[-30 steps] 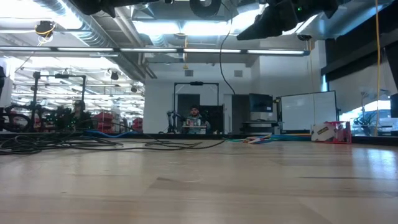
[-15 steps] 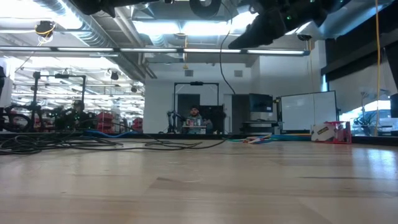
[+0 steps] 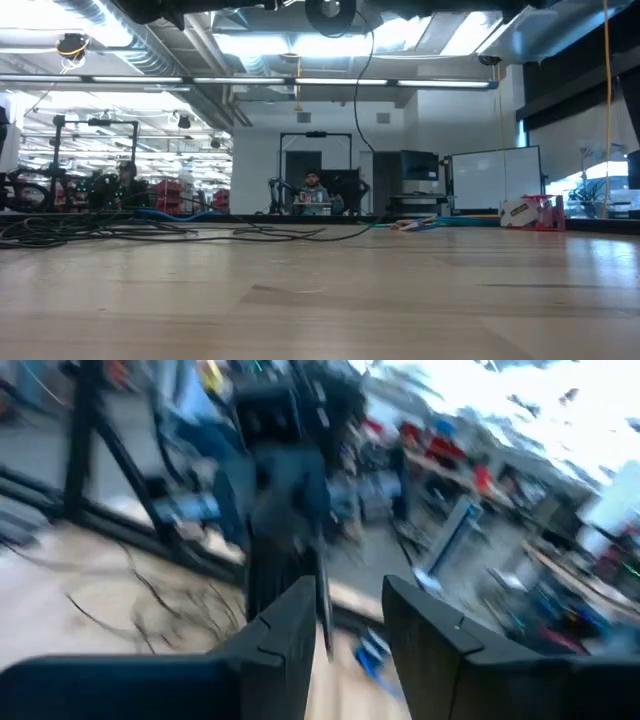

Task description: Coiling cords

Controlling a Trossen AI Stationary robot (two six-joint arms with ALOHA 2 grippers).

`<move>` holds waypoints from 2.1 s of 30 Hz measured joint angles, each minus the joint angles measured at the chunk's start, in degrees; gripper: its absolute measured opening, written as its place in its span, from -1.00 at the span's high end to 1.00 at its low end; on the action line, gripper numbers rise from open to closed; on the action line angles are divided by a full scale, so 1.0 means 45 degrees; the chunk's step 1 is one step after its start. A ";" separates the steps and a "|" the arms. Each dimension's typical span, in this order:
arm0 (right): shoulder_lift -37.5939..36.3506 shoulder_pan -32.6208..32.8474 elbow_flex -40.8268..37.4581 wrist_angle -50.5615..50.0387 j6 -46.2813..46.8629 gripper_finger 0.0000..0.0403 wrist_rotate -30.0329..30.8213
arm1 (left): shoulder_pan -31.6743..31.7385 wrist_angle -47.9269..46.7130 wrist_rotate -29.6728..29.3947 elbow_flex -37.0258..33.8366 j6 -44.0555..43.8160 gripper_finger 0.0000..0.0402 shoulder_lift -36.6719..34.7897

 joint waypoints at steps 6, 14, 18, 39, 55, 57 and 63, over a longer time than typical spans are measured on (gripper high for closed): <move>0.0712 0.0010 -0.0015 0.0487 0.0307 0.39 -0.0439 | -0.0010 0.0010 0.0343 -0.0010 -0.0005 0.99 0.0016; 0.1618 0.0010 -0.0019 0.1899 0.0328 0.39 -0.0734 | 0.0005 0.0101 0.0340 -0.0010 0.0061 0.99 0.0165; 0.1873 0.0015 -0.0019 0.2121 0.0323 0.39 -0.0769 | 0.0005 0.0152 0.0340 -0.0010 0.0051 0.99 0.0165; 0.2405 0.0015 -0.0008 0.2707 -0.0241 0.96 -0.0817 | 0.0010 0.0222 0.0310 -0.0010 0.0046 0.99 0.0165; 0.2415 0.0015 -0.0005 0.3376 -0.0642 0.93 -0.0518 | 0.0010 0.0377 0.0244 0.0010 -0.0380 0.98 0.0124; 0.2415 0.0015 -0.0005 0.3416 -0.0656 0.96 -0.0480 | 0.0010 0.0416 0.0185 0.0010 -0.0502 0.93 0.0110; 0.2415 0.0010 -0.0005 0.3934 -0.0673 0.95 0.0306 | -0.0116 0.0418 -0.1504 0.0010 -0.0605 0.53 -0.0038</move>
